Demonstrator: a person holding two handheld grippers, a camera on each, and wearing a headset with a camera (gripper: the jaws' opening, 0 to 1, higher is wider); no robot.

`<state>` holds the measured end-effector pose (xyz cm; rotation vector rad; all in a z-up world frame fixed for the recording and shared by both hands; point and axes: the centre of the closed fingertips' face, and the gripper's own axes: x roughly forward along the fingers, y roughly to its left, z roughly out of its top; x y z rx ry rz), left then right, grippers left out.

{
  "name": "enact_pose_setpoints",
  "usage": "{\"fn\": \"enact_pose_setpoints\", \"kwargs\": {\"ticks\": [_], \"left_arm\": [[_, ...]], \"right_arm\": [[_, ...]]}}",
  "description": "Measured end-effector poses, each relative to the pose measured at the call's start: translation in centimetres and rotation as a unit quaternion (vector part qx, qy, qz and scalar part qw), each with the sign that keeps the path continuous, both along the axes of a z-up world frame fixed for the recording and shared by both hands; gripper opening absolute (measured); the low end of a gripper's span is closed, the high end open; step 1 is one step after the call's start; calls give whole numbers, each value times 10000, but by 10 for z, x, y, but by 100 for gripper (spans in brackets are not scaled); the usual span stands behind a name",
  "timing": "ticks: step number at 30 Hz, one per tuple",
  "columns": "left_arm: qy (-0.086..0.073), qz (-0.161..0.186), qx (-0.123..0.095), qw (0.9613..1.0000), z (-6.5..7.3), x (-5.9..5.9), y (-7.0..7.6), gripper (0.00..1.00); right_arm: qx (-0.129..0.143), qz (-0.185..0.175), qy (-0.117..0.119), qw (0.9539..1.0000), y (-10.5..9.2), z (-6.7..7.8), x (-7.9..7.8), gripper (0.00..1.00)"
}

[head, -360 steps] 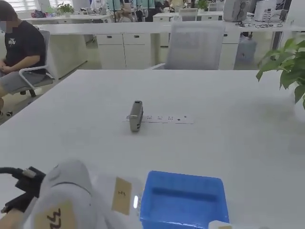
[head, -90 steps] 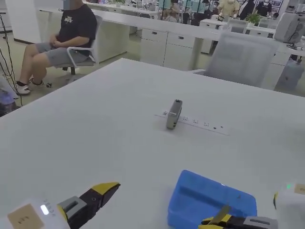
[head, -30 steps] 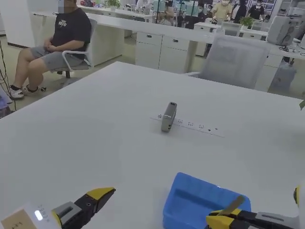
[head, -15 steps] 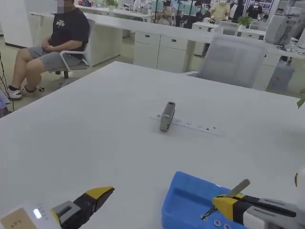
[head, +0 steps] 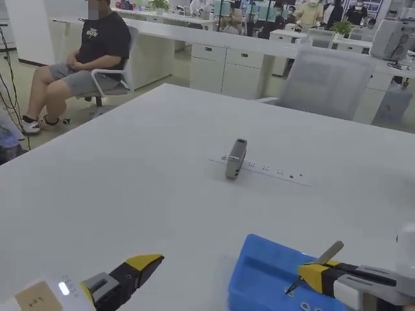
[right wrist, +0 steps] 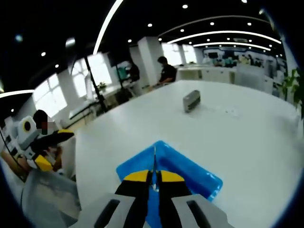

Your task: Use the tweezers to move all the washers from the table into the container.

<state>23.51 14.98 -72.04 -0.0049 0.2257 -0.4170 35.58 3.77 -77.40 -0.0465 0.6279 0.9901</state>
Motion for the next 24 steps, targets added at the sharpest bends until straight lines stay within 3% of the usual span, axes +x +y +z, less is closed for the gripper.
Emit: {"fn": "enact_pose_setpoints", "kwargs": {"ticks": [8, 19, 24], "left_arm": [[28, 3, 1, 10000, -1, 0, 0, 63], [62, -34, 19, 10000, -2, 0, -1, 63], [73, -60, 25, 10000, -3, 0, -2, 63]], "right_arm": [[-289, 65, 33, 9996, 2, -18, 8, 3], [-539, 128, 62, 9984, -2, -32, 12, 3], [-691, 207, -74, 9974, -1, -35, 13, 3]]}}
